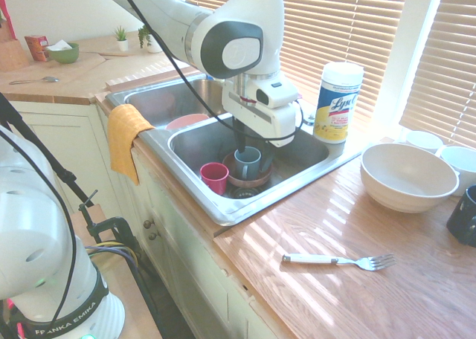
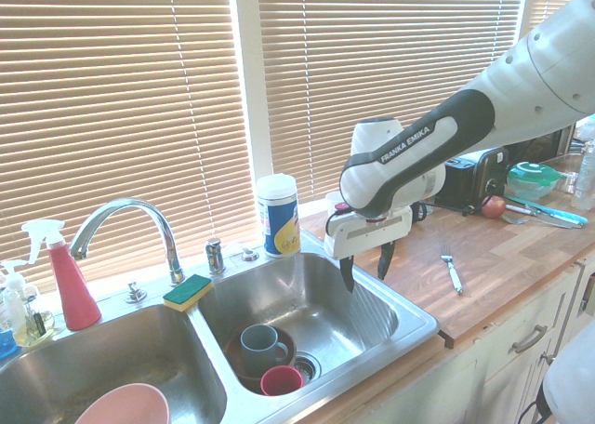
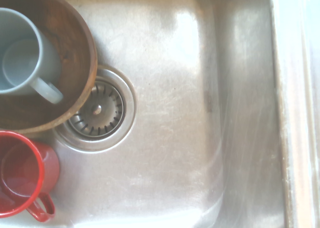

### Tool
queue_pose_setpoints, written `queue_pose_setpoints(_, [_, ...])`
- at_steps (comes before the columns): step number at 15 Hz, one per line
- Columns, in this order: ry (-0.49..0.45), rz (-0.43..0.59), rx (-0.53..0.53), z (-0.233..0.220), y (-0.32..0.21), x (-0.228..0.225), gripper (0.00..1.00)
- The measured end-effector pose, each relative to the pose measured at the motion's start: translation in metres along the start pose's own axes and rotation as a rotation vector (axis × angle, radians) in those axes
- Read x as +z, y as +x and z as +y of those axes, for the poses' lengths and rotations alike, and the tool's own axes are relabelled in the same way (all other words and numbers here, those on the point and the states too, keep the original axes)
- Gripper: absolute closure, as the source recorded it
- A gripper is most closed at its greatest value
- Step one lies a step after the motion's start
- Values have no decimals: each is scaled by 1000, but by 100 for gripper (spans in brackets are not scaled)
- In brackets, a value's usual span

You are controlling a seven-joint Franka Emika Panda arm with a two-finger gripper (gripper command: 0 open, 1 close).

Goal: Put the fork into the sink

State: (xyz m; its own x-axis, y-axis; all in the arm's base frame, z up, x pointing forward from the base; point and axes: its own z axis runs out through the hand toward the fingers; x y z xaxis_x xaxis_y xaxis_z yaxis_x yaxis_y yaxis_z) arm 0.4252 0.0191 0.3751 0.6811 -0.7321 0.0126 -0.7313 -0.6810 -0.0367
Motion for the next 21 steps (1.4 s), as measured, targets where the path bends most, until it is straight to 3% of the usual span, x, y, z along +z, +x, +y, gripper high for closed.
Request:
queue_pose_setpoints(4, [8, 39, 65, 7, 13, -4, 0])
queue_pose_setpoints(9, [-7, 86, 343, 60, 62, -12, 0])
queue_pose_setpoints(14, [-81, 83, 569, 146, 99, 7, 0])
queue_pose_setpoints(19, [-104, 28, 648, 182, 110, 34, 0])
queue_pose_setpoints(20, [-102, 20, 646, 183, 112, 40, 100])
queue_pose_setpoints(21, [-101, 13, 643, 184, 114, 46, 100])
